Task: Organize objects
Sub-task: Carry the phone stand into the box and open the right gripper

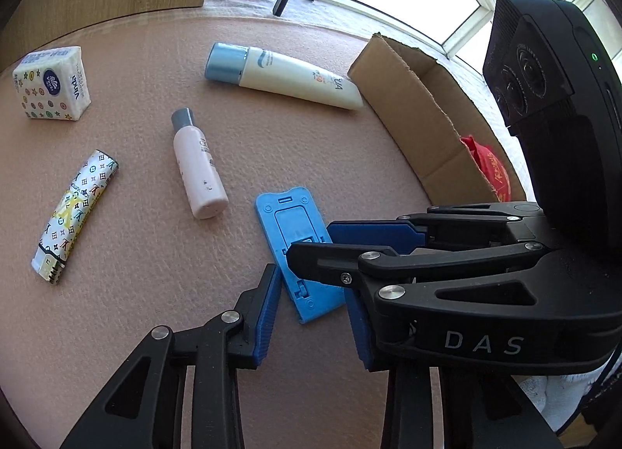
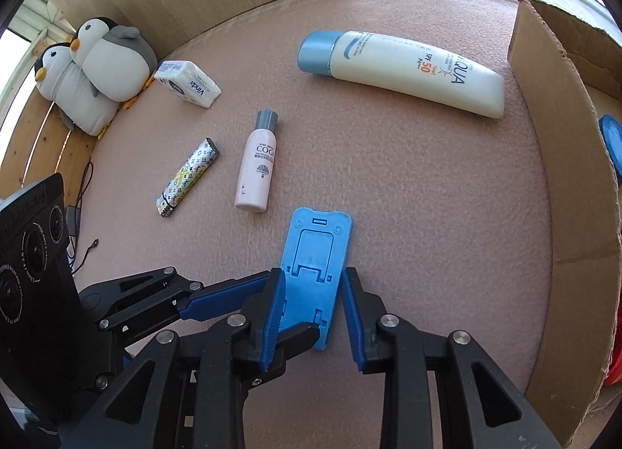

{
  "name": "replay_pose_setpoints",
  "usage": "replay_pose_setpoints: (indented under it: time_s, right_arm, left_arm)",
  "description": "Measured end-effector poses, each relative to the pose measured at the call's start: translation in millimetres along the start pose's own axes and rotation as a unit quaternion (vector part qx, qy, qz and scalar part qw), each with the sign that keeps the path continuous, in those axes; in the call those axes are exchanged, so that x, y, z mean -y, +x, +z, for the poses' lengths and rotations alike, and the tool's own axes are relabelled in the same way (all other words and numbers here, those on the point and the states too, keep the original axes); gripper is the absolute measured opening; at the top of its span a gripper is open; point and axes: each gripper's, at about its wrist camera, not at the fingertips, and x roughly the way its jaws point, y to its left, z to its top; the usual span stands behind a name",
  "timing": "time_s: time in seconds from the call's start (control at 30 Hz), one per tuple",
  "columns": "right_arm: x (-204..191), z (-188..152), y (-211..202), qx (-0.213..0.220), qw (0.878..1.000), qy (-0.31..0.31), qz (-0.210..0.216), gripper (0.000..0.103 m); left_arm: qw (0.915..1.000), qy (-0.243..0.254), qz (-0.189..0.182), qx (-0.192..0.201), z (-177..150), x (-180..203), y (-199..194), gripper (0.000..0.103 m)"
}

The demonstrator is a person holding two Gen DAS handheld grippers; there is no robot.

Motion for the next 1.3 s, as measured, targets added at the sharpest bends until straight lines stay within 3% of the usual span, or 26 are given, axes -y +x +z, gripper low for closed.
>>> replay_pose_setpoints:
  time_s: [0.33, 0.67, 0.9, 1.3]
  right_arm:
    - [-0.8, -1.4, -12.7, 0.017, 1.000, 0.000, -0.003, 0.027]
    - [9.6, 2.8, -70.4, 0.077, 0.997, 0.000, -0.013, 0.027]
    - [36.3, 8.4, -112.5, 0.118, 0.992, 0.004, -0.042, 0.027]
    - [105.9, 6.5, -146.4, 0.139, 0.987, 0.039, -0.064, 0.027]
  left_arm:
    - [0.9998, 0.014, 0.003, 0.012, 3.6, 18.1, -14.2, 0.033]
    - [0.9968, 0.059, -0.008, 0.052, 36.2, 75.2, -40.3, 0.032]
    - [0.9936, 0.090, -0.021, 0.064, 63.3, 124.0, -29.7, 0.033]
    - [0.9906, 0.120, -0.034, 0.056, 89.2, 182.5, 13.9, 0.033]
